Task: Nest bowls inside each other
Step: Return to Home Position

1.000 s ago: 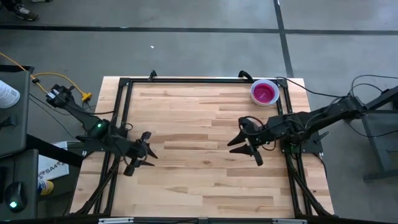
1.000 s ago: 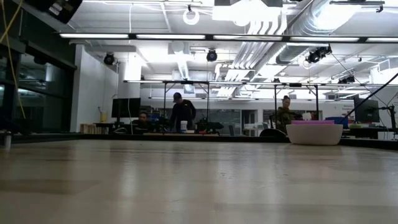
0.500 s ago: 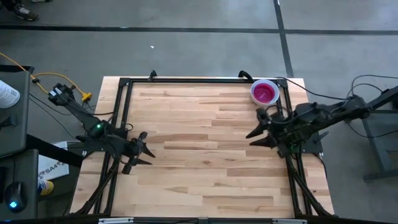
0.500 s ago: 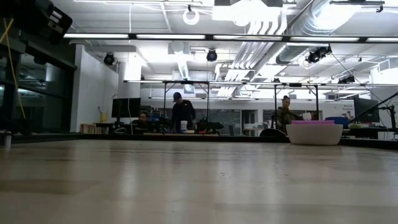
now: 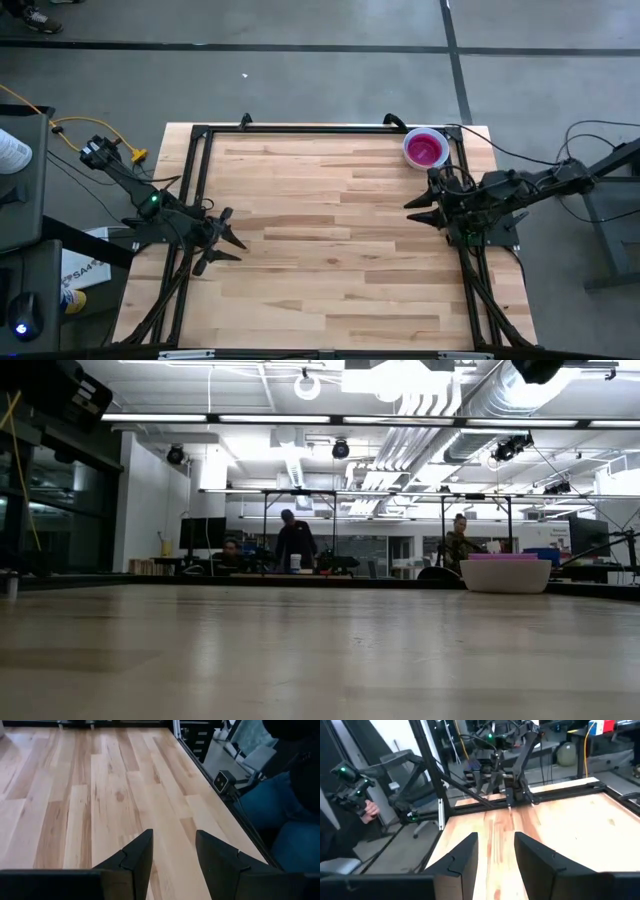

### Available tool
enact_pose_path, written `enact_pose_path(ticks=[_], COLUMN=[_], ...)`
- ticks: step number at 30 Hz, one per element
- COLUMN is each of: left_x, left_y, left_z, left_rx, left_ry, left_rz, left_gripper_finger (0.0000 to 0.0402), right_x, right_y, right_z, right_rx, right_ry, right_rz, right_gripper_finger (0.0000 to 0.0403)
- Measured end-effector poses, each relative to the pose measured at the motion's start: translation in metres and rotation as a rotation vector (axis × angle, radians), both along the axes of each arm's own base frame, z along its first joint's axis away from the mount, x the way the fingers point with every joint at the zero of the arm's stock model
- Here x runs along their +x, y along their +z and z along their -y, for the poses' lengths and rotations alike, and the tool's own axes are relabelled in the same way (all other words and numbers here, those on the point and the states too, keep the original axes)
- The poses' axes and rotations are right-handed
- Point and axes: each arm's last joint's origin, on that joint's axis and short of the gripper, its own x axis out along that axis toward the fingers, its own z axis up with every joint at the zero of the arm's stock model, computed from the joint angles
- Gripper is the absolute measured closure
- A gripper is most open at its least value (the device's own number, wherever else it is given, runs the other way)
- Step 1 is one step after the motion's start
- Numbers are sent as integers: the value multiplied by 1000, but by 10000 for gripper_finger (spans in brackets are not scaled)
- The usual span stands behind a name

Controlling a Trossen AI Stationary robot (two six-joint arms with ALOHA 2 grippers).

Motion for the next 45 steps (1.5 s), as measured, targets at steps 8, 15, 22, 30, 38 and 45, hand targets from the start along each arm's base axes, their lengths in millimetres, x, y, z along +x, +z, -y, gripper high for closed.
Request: enact_pose_path(ticks=[8, 15, 22, 30, 38, 45], left_x=[1, 2, 3, 3, 3, 3], left_y=[3, 8, 11, 12, 13, 13], left_z=[1, 2, 2, 2, 2, 2], left_rx=[-33, -44, -58, -66, -69, -70], left_ry=[5, -1, 5, 5, 5, 5], left_rz=[25, 77, 106, 115, 119, 120], left_gripper_finger=[252, 252, 252, 252, 252, 252], right_x=[-21, -28, -27, -24, -24, -21], right_y=[-28, -54, -76, -95, -95, -115], right_z=[7, 9, 7, 5, 5, 1], right_rx=[40, 53, 83, 104, 103, 133], right_ry=[-7, -4, 51, 79, 81, 130], right_rz=[77, 77, 113, 157, 167, 260], right_gripper_finger=[282, 282, 282, 282, 282, 282])
